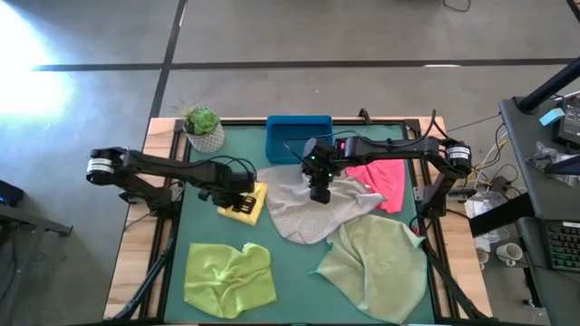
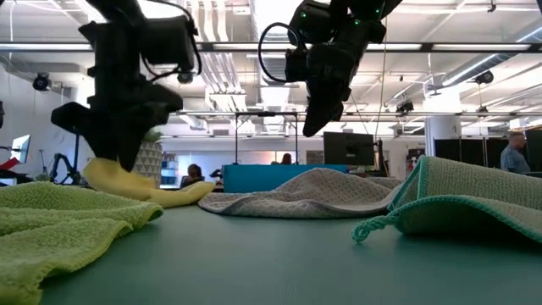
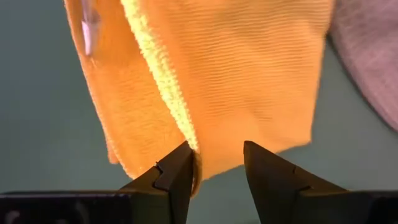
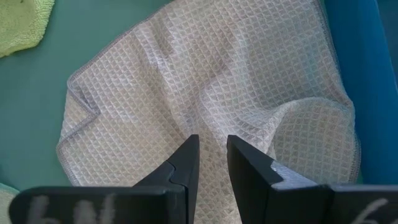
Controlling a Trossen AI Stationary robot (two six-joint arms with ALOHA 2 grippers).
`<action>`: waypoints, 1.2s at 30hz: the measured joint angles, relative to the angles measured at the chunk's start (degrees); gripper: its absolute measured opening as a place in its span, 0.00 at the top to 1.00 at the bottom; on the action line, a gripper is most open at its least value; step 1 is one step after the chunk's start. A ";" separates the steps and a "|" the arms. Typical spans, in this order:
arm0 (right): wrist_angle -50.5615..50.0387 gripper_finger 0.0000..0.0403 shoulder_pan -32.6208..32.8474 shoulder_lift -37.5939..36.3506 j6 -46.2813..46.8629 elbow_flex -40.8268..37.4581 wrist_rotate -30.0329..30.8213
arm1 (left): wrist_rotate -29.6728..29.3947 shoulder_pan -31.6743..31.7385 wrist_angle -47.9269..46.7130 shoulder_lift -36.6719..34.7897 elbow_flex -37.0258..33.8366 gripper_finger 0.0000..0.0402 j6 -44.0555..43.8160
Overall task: Fold microfiber towels
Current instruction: Fold the yellow microfiber cloth, then put the yellow microfiber cloth into the blue bin
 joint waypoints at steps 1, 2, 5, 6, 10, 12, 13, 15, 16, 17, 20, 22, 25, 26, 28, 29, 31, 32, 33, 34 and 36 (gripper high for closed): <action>0.02 0.82 0.00 0.00 0.00 0.00 0.00 | -0.61 0.00 -0.23 -0.63 0.21 0.68 0.71; 0.02 0.82 0.00 0.00 0.00 0.00 0.00 | -1.51 0.00 -0.26 -1.36 0.29 0.68 1.71; 0.02 0.82 0.01 0.00 0.15 0.00 -0.02 | -4.86 0.38 -0.78 -3.72 0.31 0.68 2.09; 0.02 0.82 0.02 0.00 0.52 0.00 0.00 | -6.20 0.55 -0.77 -4.62 0.29 0.68 2.10; 0.11 0.82 0.02 0.00 0.59 0.00 -0.02 | -10.86 1.03 -2.43 -7.36 0.21 0.68 2.06; 0.14 0.82 0.02 0.00 0.59 0.00 -0.02 | -13.56 1.16 -3.34 -8.21 0.17 0.68 2.07; 0.19 0.82 0.02 0.00 0.70 0.00 -0.01 | -15.21 1.23 -3.29 -8.47 -0.04 0.68 2.11; 0.22 0.82 0.02 0.00 1.15 0.00 -0.02 | -18.30 1.71 -3.22 -8.51 -0.48 0.68 2.39; 0.24 0.82 0.02 0.00 1.34 0.00 -0.02 | -19.25 2.20 -3.15 -8.36 -0.54 0.68 2.41; 0.24 0.82 0.02 0.00 1.36 0.00 -0.02 | -19.55 2.84 -2.79 -7.94 -0.56 0.68 2.43; 0.44 0.82 0.11 0.00 1.40 0.00 -0.02 | -19.63 4.75 -0.37 -6.41 -1.36 0.68 4.60; 0.53 0.82 0.11 0.00 1.40 0.00 -0.02 | -19.69 5.94 2.01 -4.74 -1.44 0.68 5.57; 0.51 0.82 0.13 0.00 1.49 0.00 -0.02 | -19.69 7.54 1.78 -2.05 -1.46 0.68 6.46; 0.46 0.82 0.13 0.00 1.49 0.00 -0.02 | -19.69 7.95 1.89 -1.09 -1.46 0.68 6.45; 0.45 0.82 0.13 0.00 1.49 0.00 -0.02 | -19.63 8.59 1.76 0.58 -1.53 0.68 6.73; 0.42 0.82 0.13 0.00 1.51 0.00 -0.02 | -19.61 8.76 1.84 1.37 -1.53 0.68 6.81; 0.42 0.82 0.13 0.00 1.51 0.00 -0.02 | -19.19 9.10 1.80 2.77 -1.55 0.68 7.60; 0.42 0.82 0.16 0.00 1.51 0.00 -0.02 | -19.11 9.13 1.87 3.34 -1.55 0.68 8.18; 0.44 0.82 0.26 0.00 1.51 0.00 -0.02 | -19.02 9.23 1.89 3.89 -1.52 0.68 8.48; 0.42 0.82 0.33 0.00 1.50 0.00 -0.02 | -18.98 9.40 1.88 4.33 -1.50 0.68 9.00; 0.42 0.82 0.58 0.00 1.49 0.00 -0.02 | -18.92 9.71 1.89 5.26 -1.41 0.68 9.58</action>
